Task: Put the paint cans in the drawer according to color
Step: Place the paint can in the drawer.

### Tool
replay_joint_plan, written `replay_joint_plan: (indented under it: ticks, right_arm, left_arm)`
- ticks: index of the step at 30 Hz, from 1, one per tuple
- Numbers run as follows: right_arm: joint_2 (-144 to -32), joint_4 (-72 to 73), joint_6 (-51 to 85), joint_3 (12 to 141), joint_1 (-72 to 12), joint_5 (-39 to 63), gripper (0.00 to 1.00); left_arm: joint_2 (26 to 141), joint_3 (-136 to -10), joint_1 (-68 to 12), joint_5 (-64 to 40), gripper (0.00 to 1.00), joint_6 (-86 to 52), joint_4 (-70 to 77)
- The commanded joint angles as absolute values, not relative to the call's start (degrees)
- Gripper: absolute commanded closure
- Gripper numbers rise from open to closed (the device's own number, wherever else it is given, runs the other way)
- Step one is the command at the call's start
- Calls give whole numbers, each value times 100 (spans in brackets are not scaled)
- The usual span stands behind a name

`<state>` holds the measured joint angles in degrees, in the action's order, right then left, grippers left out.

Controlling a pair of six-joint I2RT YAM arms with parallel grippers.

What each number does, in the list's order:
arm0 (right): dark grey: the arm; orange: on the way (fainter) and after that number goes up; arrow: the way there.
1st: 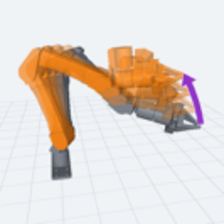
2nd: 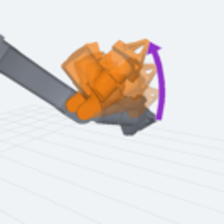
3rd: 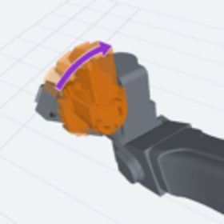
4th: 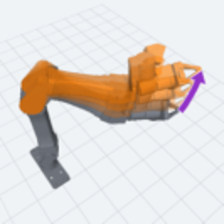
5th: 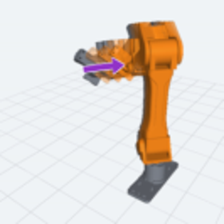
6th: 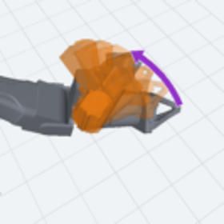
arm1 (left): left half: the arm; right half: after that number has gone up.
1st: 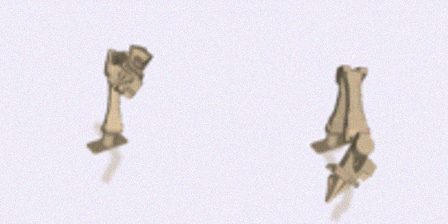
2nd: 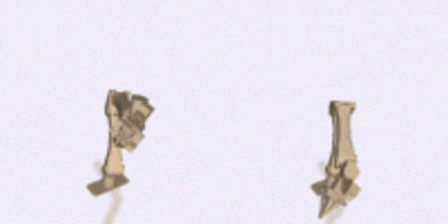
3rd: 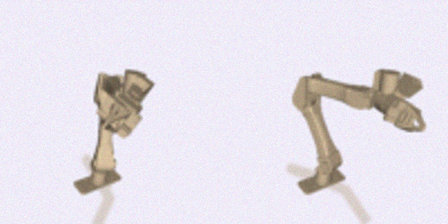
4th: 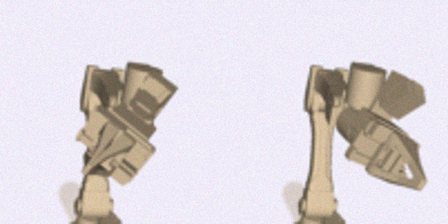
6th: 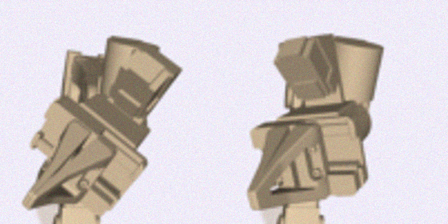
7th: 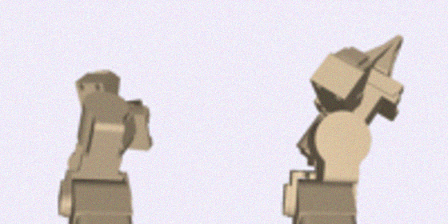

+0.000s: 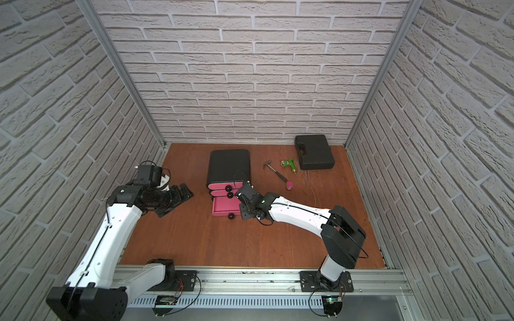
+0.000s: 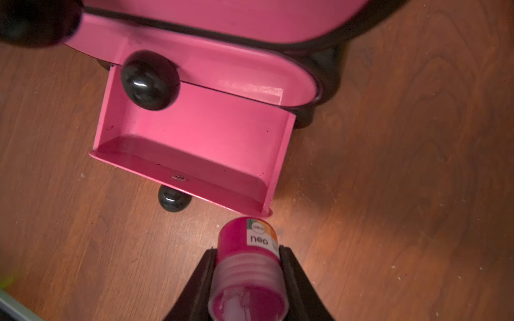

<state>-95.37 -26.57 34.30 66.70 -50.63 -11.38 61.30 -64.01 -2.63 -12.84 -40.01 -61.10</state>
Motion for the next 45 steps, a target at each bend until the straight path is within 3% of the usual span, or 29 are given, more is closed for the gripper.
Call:
replay_joint_plan:
  ticks: [1, 25, 33, 45]
  right_arm:
    - [-9735, -2118, 3435, 6936, -5132, -1479, 76]
    - [-10804, -1577, 3357, 7607, -5554, -2051, 77]
    - [-11020, -1973, 3638, 7768, -5642, -2688, 67]
    - [-10977, -2163, 3718, 7895, -5621, -2830, 53]
  left_arm:
    - [6005, -6319, -246, -1335, 1, -4065, -6132]
    - [6119, -6367, -428, -1217, 1, -4138, -6326]
    - [6104, -6393, -483, -1160, 2, -4113, -6388]
    - [6115, -6473, -492, -1072, 2, -4113, -6412]
